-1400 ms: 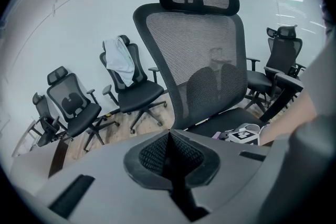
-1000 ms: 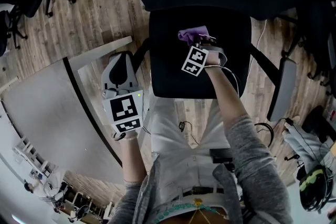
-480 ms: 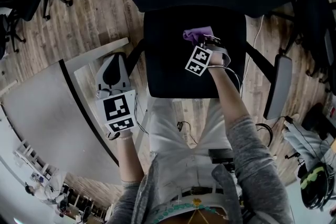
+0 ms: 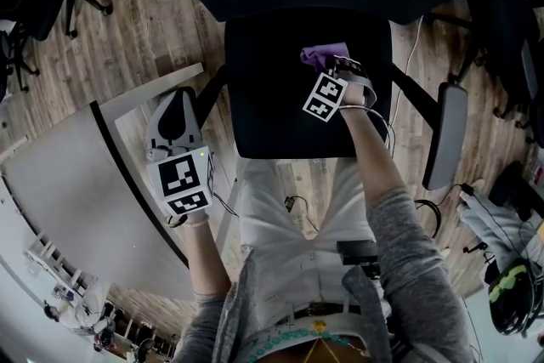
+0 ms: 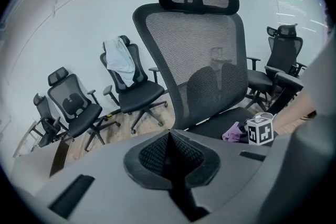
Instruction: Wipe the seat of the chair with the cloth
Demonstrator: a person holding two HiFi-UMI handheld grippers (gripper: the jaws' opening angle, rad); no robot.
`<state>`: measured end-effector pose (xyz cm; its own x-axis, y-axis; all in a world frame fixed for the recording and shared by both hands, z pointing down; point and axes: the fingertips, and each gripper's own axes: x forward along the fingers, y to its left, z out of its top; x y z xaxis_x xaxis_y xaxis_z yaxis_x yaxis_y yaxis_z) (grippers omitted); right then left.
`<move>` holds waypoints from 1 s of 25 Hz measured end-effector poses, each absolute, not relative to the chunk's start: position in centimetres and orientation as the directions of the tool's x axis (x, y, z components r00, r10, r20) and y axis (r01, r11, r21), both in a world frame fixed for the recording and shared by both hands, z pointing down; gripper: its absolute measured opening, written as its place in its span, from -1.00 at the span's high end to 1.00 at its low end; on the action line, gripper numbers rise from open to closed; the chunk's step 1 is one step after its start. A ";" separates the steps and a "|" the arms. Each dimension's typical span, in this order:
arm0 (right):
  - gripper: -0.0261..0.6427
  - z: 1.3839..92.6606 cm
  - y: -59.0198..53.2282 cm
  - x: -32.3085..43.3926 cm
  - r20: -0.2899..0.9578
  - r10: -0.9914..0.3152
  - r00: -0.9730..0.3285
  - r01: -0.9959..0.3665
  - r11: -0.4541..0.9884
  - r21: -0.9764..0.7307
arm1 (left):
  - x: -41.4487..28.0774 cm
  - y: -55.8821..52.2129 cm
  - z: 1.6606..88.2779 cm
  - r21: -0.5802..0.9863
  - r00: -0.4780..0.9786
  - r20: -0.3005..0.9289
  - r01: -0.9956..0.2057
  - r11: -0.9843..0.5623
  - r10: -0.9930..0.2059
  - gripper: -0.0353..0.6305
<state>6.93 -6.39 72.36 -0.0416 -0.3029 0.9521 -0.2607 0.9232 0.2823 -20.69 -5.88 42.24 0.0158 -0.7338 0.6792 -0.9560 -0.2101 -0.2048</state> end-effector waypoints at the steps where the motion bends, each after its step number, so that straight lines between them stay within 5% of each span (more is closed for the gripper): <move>1: 0.78 72.3 -6.4 7.4 0.952 -0.304 -0.038 -0.262 0.922 0.284 | -20.6 -5.9 42.3 -0.205 0.015 0.680 -0.956 -0.210 -0.733 0.87; 25: 0.78 71.3 -5.2 15.5 0.949 -0.311 0.056 -0.303 0.900 0.313 | -20.5 -5.8 42.1 -0.213 0.007 0.679 -0.955 -0.205 -0.735 0.87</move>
<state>15.49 -5.23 71.34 0.0562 -0.3113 0.9487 -0.3035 0.8999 0.3132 -20.54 -5.80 42.15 0.0068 -0.7345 0.6785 -0.9553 -0.2052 -0.2126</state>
